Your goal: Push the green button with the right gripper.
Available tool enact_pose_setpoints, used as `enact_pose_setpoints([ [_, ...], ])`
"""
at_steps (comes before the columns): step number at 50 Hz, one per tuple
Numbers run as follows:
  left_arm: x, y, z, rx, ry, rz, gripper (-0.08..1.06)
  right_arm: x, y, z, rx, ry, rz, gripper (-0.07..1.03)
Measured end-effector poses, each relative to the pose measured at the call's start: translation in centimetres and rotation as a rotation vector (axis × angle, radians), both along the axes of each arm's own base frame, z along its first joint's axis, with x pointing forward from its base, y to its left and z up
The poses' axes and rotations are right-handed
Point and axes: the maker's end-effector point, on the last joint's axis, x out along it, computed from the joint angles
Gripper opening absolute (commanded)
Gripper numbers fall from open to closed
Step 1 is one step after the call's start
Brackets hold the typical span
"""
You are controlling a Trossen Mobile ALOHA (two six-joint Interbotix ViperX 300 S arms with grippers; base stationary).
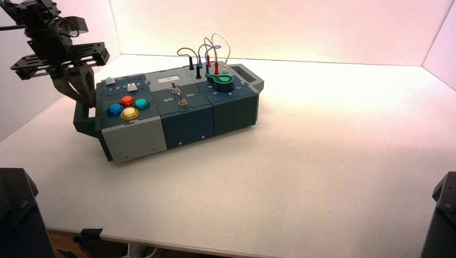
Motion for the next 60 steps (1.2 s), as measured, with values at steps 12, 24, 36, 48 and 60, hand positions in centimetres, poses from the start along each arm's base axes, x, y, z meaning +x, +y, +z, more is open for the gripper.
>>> enact_pose_setpoints([
  [12, 1.8, -0.1, -0.3, -0.004, 0.002, -0.001, -0.03, 0.0, 0.1, 0.0, 0.009, 0.005, 0.002, 0.39],
  [24, 3.5, -2.6, -0.6, -0.013, 0.001, -0.04, -0.03, 0.5, 0.5, -0.3, 0.007, 0.029, 0.007, 0.37],
  [36, 4.7, -6.2, -0.8, -0.021, -0.021, -0.104, -0.03, 1.5, 1.0, -1.0, -0.001, 0.07, 0.008, 0.16],
  [48, 5.5, -8.5, -0.7, -0.03, -0.031, -0.148, -0.03, 2.5, 1.4, -3.1, -0.024, 0.139, 0.007, 0.12],
  [60, 6.6, -10.9, -0.7, -0.047, -0.025, -0.196, -0.03, 2.2, 1.4, -3.2, -0.01, 0.137, 0.004, 0.13],
])
